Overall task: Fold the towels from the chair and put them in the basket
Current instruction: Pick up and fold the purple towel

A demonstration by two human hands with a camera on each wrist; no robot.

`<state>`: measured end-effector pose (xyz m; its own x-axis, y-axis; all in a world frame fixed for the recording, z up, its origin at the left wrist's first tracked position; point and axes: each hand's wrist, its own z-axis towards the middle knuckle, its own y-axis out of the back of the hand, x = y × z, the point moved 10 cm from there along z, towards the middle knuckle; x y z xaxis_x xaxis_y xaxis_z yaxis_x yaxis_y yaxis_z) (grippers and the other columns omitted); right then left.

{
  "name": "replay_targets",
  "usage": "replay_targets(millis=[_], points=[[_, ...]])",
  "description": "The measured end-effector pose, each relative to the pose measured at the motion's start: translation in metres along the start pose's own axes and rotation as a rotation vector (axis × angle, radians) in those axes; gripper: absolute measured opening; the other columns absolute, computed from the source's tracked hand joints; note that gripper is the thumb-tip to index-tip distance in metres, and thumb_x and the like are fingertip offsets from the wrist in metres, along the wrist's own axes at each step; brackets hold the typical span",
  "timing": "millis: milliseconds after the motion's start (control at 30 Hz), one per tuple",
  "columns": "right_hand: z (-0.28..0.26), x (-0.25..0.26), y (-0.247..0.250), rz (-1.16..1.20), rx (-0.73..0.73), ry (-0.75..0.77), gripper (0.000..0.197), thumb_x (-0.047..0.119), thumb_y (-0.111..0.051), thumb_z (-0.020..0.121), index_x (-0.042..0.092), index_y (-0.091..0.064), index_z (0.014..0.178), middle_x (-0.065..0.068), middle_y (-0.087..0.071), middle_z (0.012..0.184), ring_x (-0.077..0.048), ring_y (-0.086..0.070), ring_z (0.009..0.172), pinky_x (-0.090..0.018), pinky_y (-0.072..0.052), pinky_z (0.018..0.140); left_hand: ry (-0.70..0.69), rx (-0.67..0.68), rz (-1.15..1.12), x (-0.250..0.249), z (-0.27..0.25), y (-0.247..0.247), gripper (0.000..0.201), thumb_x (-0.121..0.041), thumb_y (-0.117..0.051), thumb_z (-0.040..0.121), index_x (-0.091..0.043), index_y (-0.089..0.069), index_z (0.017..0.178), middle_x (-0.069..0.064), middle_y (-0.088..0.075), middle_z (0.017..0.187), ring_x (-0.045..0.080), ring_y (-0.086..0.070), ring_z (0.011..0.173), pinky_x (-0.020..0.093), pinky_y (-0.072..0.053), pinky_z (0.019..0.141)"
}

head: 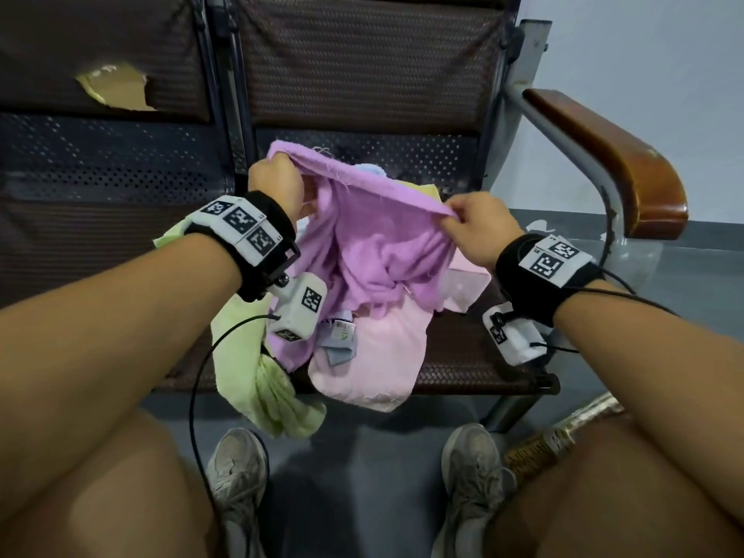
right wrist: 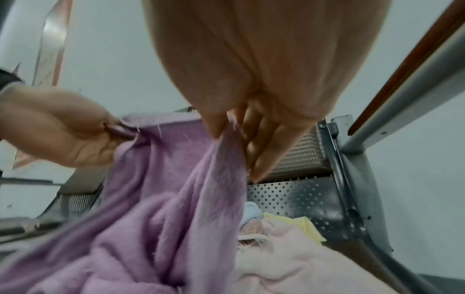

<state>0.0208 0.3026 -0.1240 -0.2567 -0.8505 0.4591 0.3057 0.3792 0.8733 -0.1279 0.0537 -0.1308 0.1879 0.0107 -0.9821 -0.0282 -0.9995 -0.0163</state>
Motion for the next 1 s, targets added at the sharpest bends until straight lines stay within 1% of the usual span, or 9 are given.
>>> replay_targets(millis=[133,233,300,400,500,600,667,800,1000], points=[[-0.001,0.019,0.026,0.261,-0.222,0.068,0.018,0.037,-0.064,0.09,0.024,-0.056,0.081,0.011,-0.059,0.07,-0.008,-0.052,0.064,-0.029,-0.04,0.061,0.07,0.127,-0.084,0.007,-0.012,-0.017,0.028,-0.014,-0.035,0.102,-0.005,-0.06,0.093,0.009,-0.066,0.088,0.021,-0.069,0.073,0.032,-0.06,0.061],[-0.012,0.055,0.007,0.265,-0.055,0.252,0.028,0.036,-0.057,0.096,0.035,-0.052,0.124,0.0,-0.07,0.093,-0.01,-0.06,0.063,-0.026,-0.047,0.062,0.094,0.141,-0.171,0.0,-0.024,-0.024,0.025,0.003,-0.046,0.089,-0.006,-0.063,0.073,0.012,-0.066,0.069,0.021,-0.066,0.063,0.028,-0.058,0.056],[-0.023,0.076,-0.007,0.217,0.05,0.358,0.045,0.018,-0.049,0.098,0.034,-0.042,0.14,-0.002,-0.068,0.086,-0.011,-0.059,0.061,-0.024,-0.049,0.066,0.101,0.25,-0.161,-0.004,-0.036,-0.037,0.024,0.011,-0.053,0.077,-0.004,-0.067,0.066,0.009,-0.068,0.058,0.019,-0.066,0.062,0.025,-0.057,0.056],[-0.031,0.098,-0.03,0.081,0.205,0.417,0.036,-0.004,-0.042,0.088,0.016,-0.064,0.109,0.002,-0.066,0.086,-0.021,-0.061,0.079,-0.03,-0.047,0.077,0.064,0.301,-0.234,-0.01,-0.042,-0.046,0.03,0.011,-0.037,0.092,-0.001,-0.064,0.088,0.014,-0.07,0.073,0.024,-0.068,0.068,0.028,-0.06,0.06],[-0.034,0.101,-0.053,-0.015,0.366,0.349,0.033,-0.001,-0.044,0.085,0.012,-0.074,0.078,0.012,-0.06,0.066,-0.008,-0.054,0.066,-0.013,-0.038,0.067,0.008,0.358,-0.182,-0.015,-0.052,-0.054,0.026,0.01,-0.046,0.092,0.0,-0.069,0.085,0.013,-0.068,0.075,0.017,-0.068,0.061,0.024,-0.058,0.058],[-0.021,0.093,-0.052,0.098,0.252,0.177,0.03,0.024,-0.05,0.096,0.01,-0.073,0.081,-0.001,-0.068,0.077,-0.018,-0.06,0.076,-0.026,-0.043,0.07,0.001,0.416,-0.148,-0.018,-0.062,-0.062,0.032,0.01,-0.049,0.09,-0.002,-0.071,0.07,0.012,-0.068,0.066,0.017,-0.067,0.056,0.023,-0.055,0.055],[-0.009,0.083,-0.044,0.174,0.103,0.041,0.036,0.041,-0.056,0.093,0.012,-0.067,0.076,-0.005,-0.067,0.075,-0.022,-0.06,0.074,-0.03,-0.044,0.064,0.018,0.418,-0.146,-0.017,-0.067,-0.065,0.029,0.01,-0.043,0.09,0.005,-0.071,0.082,0.02,-0.07,0.078,0.023,-0.07,0.061,0.025,-0.056,0.055],[0.005,0.063,-0.032,0.267,-0.07,-0.112,0.021,0.024,-0.049,0.085,0.019,-0.051,0.065,-0.005,-0.059,0.072,-0.029,-0.059,0.079,-0.037,-0.048,0.071,-0.011,0.427,-0.173,-0.02,-0.071,-0.066,0.03,0.005,-0.04,0.096,0.013,-0.056,0.12,0.027,-0.071,0.101,0.028,-0.073,0.076,0.026,-0.057,0.061],[0.01,0.052,-0.025,0.533,-0.081,-0.118,0.024,0.014,-0.05,0.089,0.006,-0.061,0.07,-0.002,-0.05,0.063,-0.016,-0.044,0.06,-0.028,-0.034,0.06,-0.154,0.205,-0.125,-0.027,-0.032,-0.029,0.034,0.0,-0.033,0.099,0.007,-0.059,0.119,0.026,-0.067,0.114,0.038,-0.067,0.105,0.044,-0.06,0.083]])
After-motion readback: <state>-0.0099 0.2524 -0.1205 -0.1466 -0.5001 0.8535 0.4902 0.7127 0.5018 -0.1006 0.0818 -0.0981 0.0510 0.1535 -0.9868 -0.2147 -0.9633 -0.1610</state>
